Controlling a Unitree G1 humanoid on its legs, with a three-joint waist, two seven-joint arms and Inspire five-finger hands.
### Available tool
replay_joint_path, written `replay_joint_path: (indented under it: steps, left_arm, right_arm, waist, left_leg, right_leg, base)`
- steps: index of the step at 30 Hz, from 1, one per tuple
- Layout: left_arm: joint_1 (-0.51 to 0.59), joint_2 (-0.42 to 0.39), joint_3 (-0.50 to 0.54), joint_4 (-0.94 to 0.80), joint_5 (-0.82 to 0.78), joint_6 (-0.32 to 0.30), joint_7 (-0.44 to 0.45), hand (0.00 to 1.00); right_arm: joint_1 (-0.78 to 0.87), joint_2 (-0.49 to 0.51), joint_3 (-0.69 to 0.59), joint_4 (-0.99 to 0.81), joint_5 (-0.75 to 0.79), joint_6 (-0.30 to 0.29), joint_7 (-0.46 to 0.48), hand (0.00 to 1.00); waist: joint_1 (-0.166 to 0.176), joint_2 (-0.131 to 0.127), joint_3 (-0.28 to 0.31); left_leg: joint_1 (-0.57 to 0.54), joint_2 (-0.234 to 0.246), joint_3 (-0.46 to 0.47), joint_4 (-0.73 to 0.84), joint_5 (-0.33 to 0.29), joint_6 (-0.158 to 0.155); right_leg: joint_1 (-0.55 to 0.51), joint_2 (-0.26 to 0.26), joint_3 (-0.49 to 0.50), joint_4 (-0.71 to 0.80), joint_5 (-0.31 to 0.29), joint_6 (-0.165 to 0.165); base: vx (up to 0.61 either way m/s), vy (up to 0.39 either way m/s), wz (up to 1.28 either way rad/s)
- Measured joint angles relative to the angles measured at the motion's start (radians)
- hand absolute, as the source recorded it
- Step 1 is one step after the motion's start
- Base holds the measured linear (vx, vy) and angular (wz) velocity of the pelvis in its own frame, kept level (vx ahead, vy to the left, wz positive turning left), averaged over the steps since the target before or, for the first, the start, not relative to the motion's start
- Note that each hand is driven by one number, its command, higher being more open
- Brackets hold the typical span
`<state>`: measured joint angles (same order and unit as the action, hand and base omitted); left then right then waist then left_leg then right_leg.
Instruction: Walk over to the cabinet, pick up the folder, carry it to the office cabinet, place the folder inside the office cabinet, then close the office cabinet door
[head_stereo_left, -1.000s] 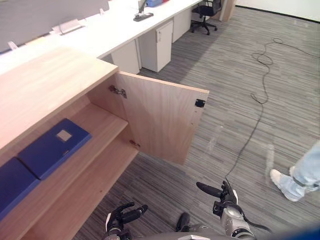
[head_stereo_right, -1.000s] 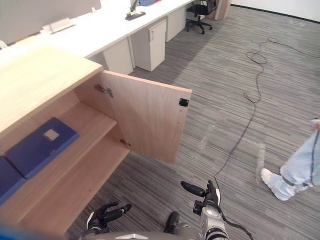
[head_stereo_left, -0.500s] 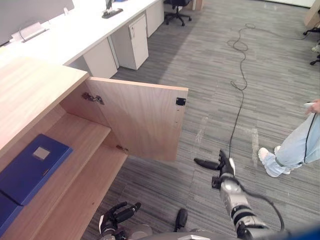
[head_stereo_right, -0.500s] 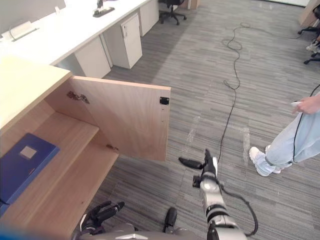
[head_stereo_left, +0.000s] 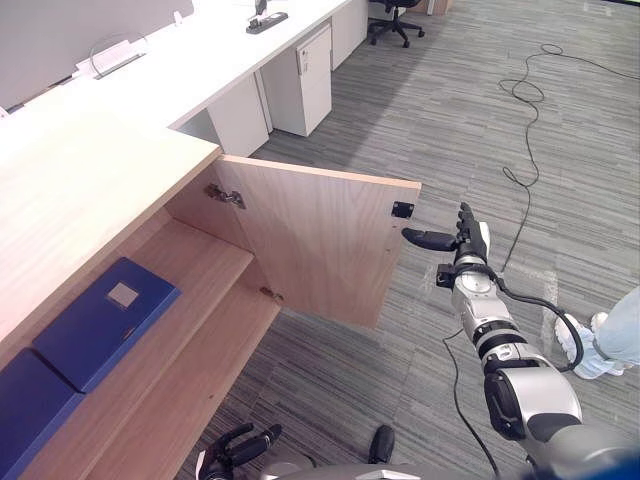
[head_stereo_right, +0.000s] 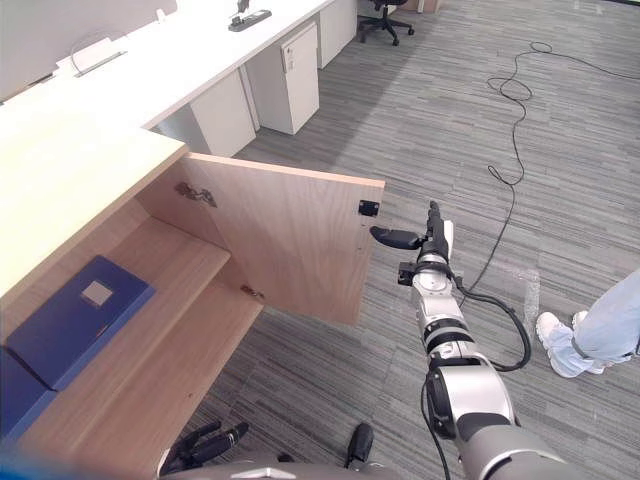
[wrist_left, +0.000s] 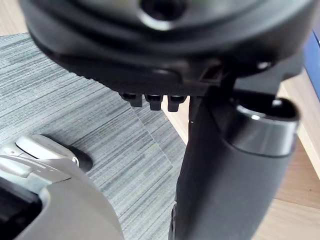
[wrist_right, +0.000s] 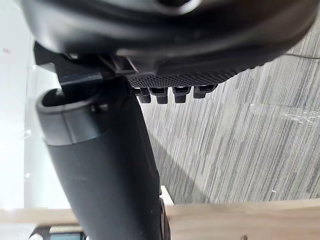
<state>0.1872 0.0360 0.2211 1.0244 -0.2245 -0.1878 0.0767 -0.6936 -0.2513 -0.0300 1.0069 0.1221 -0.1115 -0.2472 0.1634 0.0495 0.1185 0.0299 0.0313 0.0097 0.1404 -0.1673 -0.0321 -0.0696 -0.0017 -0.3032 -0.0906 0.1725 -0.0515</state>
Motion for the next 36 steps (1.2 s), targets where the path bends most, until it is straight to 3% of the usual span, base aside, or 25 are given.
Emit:
replay_joint_path:
  steps: [9,18,22,24,27,29,32,36]
  left_arm:
    - [0.059,0.004,-0.001,-0.001,0.0,0.001,-0.017,1.0]
    - [0.068,0.008,-0.003,-0.001,0.001,0.0,-0.02,1.0]
    - [0.068,0.01,-0.002,0.001,0.003,0.0,-0.02,1.0]
    - [0.068,0.018,-0.001,0.005,0.011,0.001,-0.02,1.0]
    - [0.058,0.039,-0.001,0.012,0.045,0.001,-0.035,1.0]
    - [0.038,0.06,0.0,0.025,0.064,0.003,-0.058,1.0]
    - [0.0,0.057,0.003,0.031,0.083,0.006,-0.095,1.0]
    - [-0.011,0.051,0.05,0.031,0.11,0.016,-0.106,1.0]
  right_arm:
    - [-0.126,-0.021,0.154,0.057,0.006,-0.001,0.076,1.0]
    - [-0.146,-0.122,0.389,0.048,-0.008,-0.001,0.154,1.0]
    - [-0.145,-0.164,0.551,0.003,-0.01,-0.001,0.171,1.0]
    - [-0.144,-0.233,0.722,-0.084,-0.011,-0.001,0.212,1.0]
    - [-0.144,-0.345,0.976,-0.248,-0.013,0.0,0.332,1.0]
    - [-0.144,-0.354,1.125,-0.342,-0.028,0.012,0.485,1.0]
    - [-0.131,-0.29,1.308,-0.463,-0.051,0.024,0.68,1.0]
    - [-0.095,-0.171,1.404,-0.586,-0.04,0.018,0.849,1.0]
  waist:
    - [0.033,-0.002,0.009]
    - [0.023,-0.003,0.012]
    - [0.015,-0.006,0.014]
    - [-0.005,-0.012,0.014]
    - [-0.012,-0.031,0.001]
    - [-0.012,-0.048,-0.012]
    - [-0.006,-0.065,-0.026]
    - [-0.001,-0.082,-0.039]
  left_leg:
    - [-0.02,-0.002,-0.051,-0.022,0.027,-0.006]
    - [-0.017,0.005,-0.046,-0.032,0.031,-0.008]
    - [-0.013,0.011,-0.03,-0.033,0.028,-0.013]
    - [-0.011,0.023,-0.019,-0.031,0.024,-0.017]
    - [-0.008,0.04,-0.003,-0.027,0.016,-0.03]
    - [-0.008,0.057,0.004,-0.022,0.01,-0.039]
    - [-0.014,0.075,0.003,-0.023,0.01,-0.041]
    - [-0.03,0.084,0.003,-0.025,0.011,-0.042]
  right_leg:
    - [-0.017,-0.011,-0.043,0.0,-0.003,0.003]
    - [-0.017,-0.002,-0.036,0.0,-0.003,-0.001]
    - [-0.019,0.005,-0.02,0.0,-0.006,0.001]
    - [-0.021,0.014,-0.012,0.0,-0.005,-0.008]
    - [-0.024,0.037,0.008,0.0,-0.008,-0.025]
    - [-0.028,0.056,0.018,0.0,-0.012,-0.039]
    - [-0.037,0.076,0.019,0.0,-0.017,-0.054]
    - [-0.057,0.086,0.021,0.001,-0.021,-0.057]
  base:
    - [-0.05,0.004,0.15]
    - [0.03,0.036,-0.02]
    - [0.01,0.039,-0.13]
    - [0.02,0.02,-0.19]
    - [0.04,-0.004,-0.23]
    - [0.07,-0.05,-0.22]
    - [0.06,-0.073,-0.04]
    - [0.05,-0.044,-0.03]
